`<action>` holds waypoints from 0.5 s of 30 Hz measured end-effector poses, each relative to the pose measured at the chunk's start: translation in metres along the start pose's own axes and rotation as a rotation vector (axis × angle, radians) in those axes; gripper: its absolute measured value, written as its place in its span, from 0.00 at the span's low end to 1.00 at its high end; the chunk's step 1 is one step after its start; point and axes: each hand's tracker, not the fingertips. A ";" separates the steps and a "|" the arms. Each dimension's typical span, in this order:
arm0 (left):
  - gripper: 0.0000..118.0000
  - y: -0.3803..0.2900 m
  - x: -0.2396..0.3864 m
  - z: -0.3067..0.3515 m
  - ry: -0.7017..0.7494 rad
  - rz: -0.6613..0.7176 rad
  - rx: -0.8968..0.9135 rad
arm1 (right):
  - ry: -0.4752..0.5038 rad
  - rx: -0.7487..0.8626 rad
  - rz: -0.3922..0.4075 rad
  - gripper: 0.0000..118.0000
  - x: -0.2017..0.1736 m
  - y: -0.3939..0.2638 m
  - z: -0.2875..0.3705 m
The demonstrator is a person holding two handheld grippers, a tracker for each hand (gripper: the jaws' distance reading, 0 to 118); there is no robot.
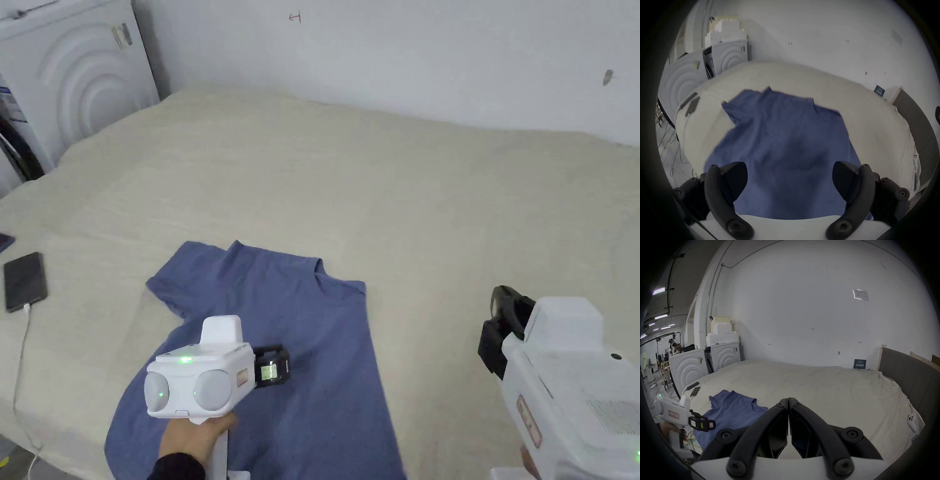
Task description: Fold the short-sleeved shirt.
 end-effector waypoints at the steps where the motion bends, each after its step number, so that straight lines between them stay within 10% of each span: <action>1: 0.93 -0.002 0.002 -0.011 -0.001 -0.002 -0.024 | -0.008 -0.005 -0.001 0.00 0.004 -0.001 0.000; 11: 0.86 -0.020 0.032 -0.084 0.088 -0.131 -0.230 | -0.074 -0.062 -0.020 0.00 0.047 -0.023 -0.012; 15: 0.54 -0.012 0.040 -0.070 0.064 -0.108 -0.231 | -0.089 -0.069 -0.034 0.00 0.059 -0.028 -0.015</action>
